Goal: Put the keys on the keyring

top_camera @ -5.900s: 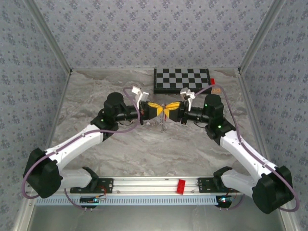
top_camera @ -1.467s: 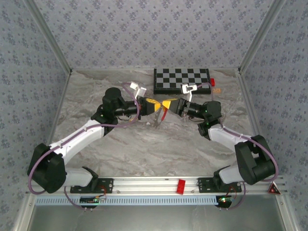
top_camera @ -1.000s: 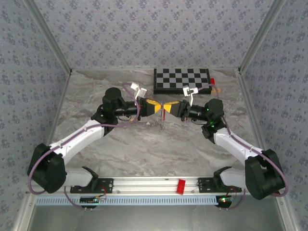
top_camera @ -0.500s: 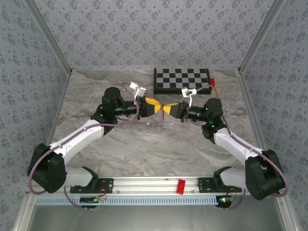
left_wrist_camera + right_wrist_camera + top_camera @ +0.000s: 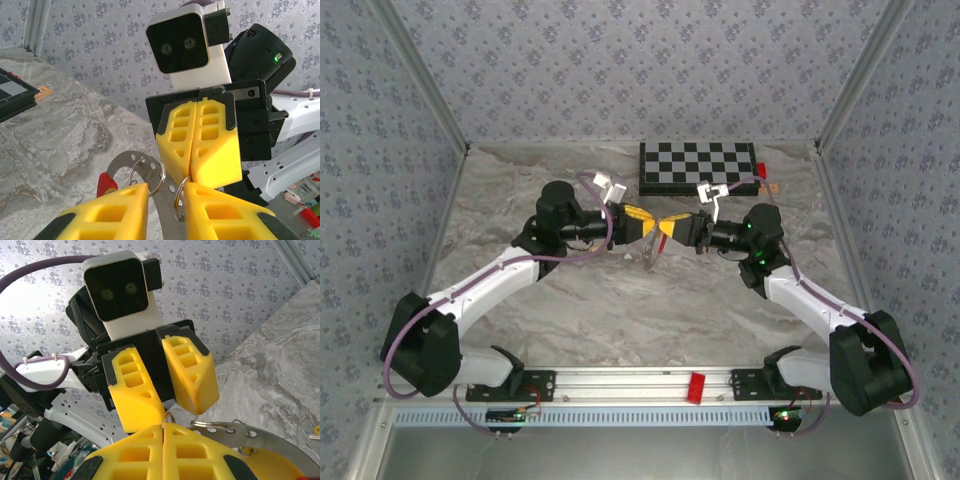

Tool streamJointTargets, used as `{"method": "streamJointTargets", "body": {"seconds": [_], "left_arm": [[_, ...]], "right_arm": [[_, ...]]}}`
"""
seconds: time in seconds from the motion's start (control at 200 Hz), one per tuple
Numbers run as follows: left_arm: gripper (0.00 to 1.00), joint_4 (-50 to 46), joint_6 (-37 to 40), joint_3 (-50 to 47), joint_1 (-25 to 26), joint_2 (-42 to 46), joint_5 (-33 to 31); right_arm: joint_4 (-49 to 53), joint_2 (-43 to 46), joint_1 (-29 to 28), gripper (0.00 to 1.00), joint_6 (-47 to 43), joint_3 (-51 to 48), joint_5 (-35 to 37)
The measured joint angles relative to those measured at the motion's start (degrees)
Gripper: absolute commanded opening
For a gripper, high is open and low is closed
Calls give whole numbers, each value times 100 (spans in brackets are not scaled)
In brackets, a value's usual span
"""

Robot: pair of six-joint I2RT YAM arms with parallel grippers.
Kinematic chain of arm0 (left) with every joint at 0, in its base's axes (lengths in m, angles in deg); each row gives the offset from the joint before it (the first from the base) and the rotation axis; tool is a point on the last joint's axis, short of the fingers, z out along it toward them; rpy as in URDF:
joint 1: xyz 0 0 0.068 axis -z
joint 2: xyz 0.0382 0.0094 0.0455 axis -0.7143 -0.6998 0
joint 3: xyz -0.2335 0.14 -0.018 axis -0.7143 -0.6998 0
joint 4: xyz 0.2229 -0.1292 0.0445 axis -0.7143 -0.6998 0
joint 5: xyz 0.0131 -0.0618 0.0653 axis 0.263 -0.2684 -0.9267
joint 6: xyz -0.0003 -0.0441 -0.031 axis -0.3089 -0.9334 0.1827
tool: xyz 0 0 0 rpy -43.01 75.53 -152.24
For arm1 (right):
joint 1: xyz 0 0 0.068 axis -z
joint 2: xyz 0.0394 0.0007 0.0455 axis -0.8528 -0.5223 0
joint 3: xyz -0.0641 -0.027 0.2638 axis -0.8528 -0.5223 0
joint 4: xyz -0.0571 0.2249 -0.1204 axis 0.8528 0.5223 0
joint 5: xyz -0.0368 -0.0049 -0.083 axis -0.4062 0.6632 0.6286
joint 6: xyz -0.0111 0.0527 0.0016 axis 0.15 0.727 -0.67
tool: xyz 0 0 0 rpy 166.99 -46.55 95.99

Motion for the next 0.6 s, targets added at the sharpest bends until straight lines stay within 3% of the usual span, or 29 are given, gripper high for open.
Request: {"method": "streamJointTargets", "body": {"seconds": [0.155, 0.3, 0.6], "left_arm": [[17, -33, 50, 33, 57, -11, 39], [1, -94, 138, 52, 98, -11, 63], [0, -101, 142, 63, 98, -11, 105]], "right_arm": [[13, 0, 2, 0, 0, 0, 0], [20, 2, 2, 0, -2, 0, -2], [26, 11, 39, 0, -22, 0, -4]]}}
